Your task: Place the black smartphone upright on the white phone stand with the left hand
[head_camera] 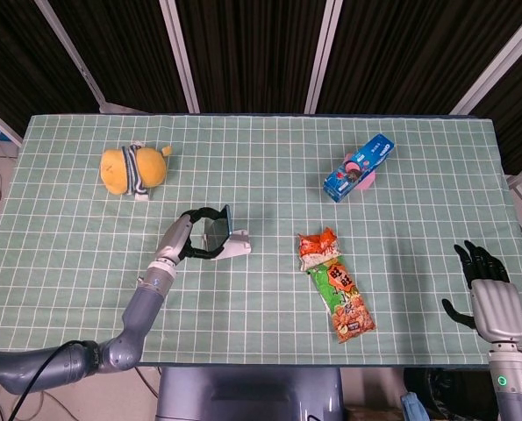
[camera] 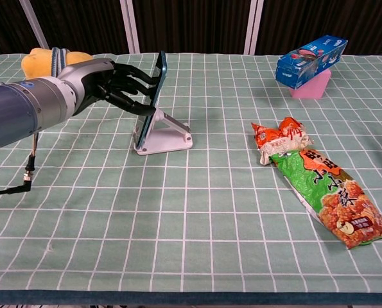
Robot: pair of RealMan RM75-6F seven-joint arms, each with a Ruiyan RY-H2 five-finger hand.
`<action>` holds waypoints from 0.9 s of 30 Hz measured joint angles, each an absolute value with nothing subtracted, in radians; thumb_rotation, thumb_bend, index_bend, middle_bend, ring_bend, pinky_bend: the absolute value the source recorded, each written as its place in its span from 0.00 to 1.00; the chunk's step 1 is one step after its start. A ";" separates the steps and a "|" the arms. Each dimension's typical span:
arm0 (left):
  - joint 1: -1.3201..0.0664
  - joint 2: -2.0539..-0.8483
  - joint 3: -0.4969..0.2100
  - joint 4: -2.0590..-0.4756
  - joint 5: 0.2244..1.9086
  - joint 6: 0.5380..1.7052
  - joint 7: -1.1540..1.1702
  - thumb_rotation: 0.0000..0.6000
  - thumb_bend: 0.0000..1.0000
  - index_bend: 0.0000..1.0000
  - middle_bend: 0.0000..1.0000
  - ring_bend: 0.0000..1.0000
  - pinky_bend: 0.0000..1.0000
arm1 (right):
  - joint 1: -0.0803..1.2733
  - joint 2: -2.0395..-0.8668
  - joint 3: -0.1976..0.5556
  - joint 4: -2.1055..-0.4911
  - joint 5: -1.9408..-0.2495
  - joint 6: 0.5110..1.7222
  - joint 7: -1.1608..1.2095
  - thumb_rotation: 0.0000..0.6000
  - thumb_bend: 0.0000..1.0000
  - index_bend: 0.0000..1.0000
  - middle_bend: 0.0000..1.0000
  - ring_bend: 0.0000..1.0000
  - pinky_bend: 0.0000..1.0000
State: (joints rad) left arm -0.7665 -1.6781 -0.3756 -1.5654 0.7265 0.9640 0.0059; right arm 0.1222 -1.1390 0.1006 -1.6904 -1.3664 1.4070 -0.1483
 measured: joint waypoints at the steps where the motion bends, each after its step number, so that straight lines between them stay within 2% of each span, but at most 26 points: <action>1: -0.766 -1.678 -0.375 -1.564 0.726 0.964 0.007 1.00 0.54 0.57 0.63 0.11 0.00 | 0.122 -1.139 0.101 -1.690 -1.367 1.407 -0.148 1.00 0.39 0.02 0.00 0.00 0.13; 9: -0.766 -1.676 -0.370 -1.553 0.717 0.954 0.013 1.00 0.53 0.54 0.60 0.11 0.00 | 0.122 -1.139 0.101 -1.690 -1.367 1.407 -0.148 1.00 0.39 0.02 0.00 0.00 0.13; 16: -0.766 -1.669 -0.365 -1.555 0.732 0.940 0.009 1.00 0.38 0.41 0.47 0.10 0.00 | 0.122 -1.140 0.101 -1.690 -1.367 1.408 -0.149 1.00 0.39 0.02 0.00 0.00 0.13; 27: -0.763 -1.653 -0.348 -1.561 0.743 0.919 0.010 1.00 0.33 0.30 0.31 0.07 0.00 | 0.122 -1.140 0.101 -1.690 -1.368 1.408 -0.148 1.00 0.39 0.02 0.00 0.00 0.13</action>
